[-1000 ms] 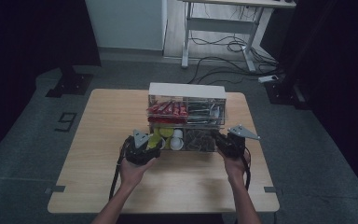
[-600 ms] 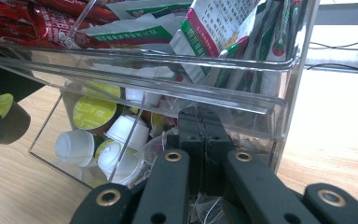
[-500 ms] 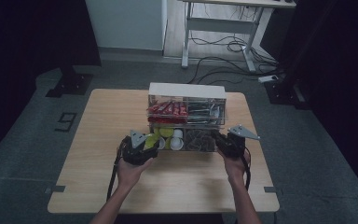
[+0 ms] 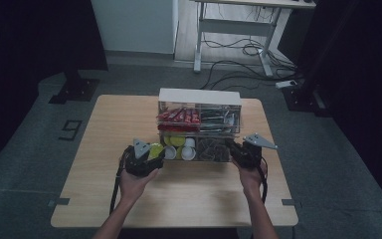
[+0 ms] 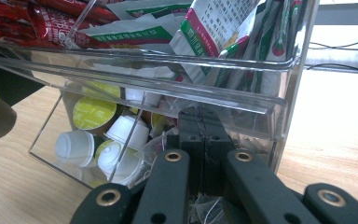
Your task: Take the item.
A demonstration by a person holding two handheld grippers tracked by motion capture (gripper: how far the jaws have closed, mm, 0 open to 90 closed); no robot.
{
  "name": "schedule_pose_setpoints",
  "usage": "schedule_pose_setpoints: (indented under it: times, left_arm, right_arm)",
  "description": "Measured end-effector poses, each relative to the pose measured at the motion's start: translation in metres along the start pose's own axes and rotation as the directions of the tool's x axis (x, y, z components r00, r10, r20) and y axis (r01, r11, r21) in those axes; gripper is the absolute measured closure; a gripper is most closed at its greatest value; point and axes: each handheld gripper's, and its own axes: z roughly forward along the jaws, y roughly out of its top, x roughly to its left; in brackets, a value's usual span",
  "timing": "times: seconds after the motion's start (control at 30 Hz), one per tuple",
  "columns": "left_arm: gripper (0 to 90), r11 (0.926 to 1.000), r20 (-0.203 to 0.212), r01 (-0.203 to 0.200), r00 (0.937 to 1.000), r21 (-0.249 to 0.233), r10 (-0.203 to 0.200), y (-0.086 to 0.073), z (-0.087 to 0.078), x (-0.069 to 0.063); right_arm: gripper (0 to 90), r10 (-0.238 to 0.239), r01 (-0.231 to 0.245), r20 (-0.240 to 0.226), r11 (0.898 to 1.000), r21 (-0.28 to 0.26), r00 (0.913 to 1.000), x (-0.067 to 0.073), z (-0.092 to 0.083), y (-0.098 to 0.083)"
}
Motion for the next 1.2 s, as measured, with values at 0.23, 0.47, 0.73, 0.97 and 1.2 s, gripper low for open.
schedule_pose_setpoints:
  times: [0.23,0.47,0.73,0.97,1.2]
  left_arm:
    - [38.3,0.9999,-0.01,0.015,0.9998,0.005,-0.015,-0.004,-0.004,0.01]
    - [38.3,0.9996,-0.023,0.027,0.9994,0.014,-0.026,-0.011,-0.008,0.021]
    - [38.3,0.9991,-0.036,0.036,0.9987,0.022,-0.035,-0.017,-0.011,0.03]
    - [38.3,0.9986,-0.049,0.045,0.9979,0.029,-0.044,-0.023,-0.015,0.037]
    - [38.3,0.9979,-0.061,0.053,0.9968,0.038,-0.051,-0.029,-0.019,0.046]
  right_arm:
    - [88.9,-0.002,0.002,0.001,1.0,0.002,1.0,0.0,0.0,0.0]
    - [89.0,-0.002,0.002,0.002,1.0,0.001,1.0,0.0,0.0,0.001]
    - [89.0,0.003,-0.003,-0.003,1.0,-0.003,1.0,0.0,0.0,0.0]
    - [89.0,0.005,-0.005,-0.003,1.0,-0.007,1.0,0.0,-0.001,-0.001]
    - [89.0,0.007,-0.007,-0.003,1.0,-0.006,1.0,0.0,-0.001,-0.001]
